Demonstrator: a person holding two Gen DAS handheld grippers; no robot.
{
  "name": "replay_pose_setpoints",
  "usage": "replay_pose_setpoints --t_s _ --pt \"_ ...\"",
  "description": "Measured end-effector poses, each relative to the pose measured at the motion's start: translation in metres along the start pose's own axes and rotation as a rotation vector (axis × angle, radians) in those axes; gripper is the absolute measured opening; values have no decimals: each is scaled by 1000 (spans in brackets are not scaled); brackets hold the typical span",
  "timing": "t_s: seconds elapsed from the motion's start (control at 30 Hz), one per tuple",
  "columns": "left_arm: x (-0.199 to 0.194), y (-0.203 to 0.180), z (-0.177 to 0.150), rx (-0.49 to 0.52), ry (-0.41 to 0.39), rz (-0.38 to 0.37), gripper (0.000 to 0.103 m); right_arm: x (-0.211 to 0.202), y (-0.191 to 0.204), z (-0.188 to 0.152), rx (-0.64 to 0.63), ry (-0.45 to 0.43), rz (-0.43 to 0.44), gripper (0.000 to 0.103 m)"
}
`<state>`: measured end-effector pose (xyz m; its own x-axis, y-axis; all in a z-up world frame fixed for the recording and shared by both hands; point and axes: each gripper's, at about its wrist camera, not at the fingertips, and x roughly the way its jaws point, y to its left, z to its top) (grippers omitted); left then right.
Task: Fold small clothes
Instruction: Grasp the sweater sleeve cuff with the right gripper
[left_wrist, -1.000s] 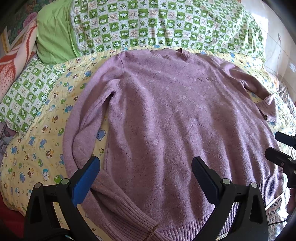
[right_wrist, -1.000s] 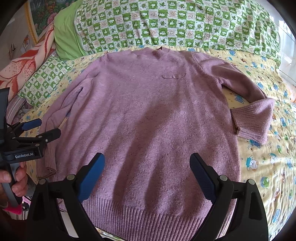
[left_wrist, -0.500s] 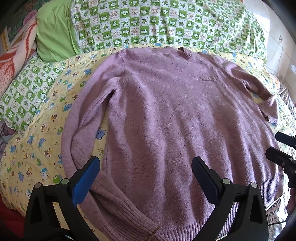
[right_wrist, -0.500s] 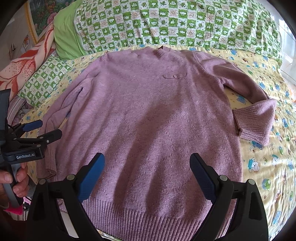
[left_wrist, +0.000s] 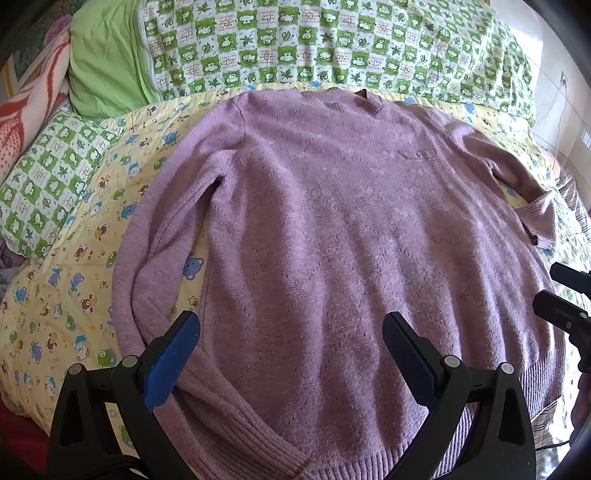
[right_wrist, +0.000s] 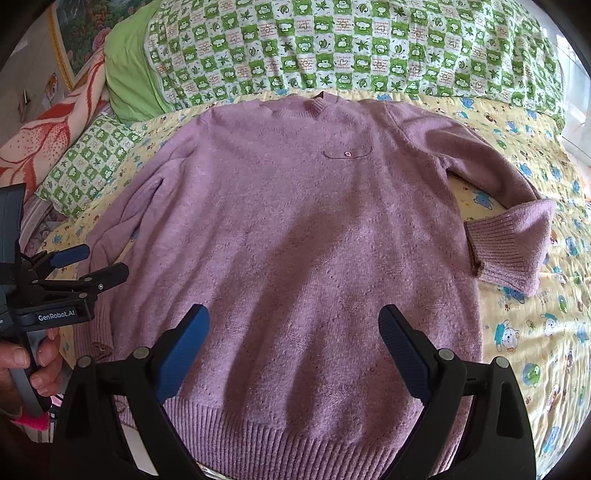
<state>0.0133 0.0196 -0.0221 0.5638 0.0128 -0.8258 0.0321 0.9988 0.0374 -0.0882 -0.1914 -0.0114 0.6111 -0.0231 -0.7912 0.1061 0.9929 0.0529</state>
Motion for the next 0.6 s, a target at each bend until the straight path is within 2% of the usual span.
replay_pose_setpoints --t_s 0.23,0.37,0.6 --pt "9 -1 9 -1 16 -9 99 1 -17 2 40 -3 -6 93" --pt "15 1 18 -12 21 -11 99 -1 -38 4 80 -7 -38 93" --pt "30 5 44 -26 18 -15 99 -9 -108 14 214 -36 -171 93"
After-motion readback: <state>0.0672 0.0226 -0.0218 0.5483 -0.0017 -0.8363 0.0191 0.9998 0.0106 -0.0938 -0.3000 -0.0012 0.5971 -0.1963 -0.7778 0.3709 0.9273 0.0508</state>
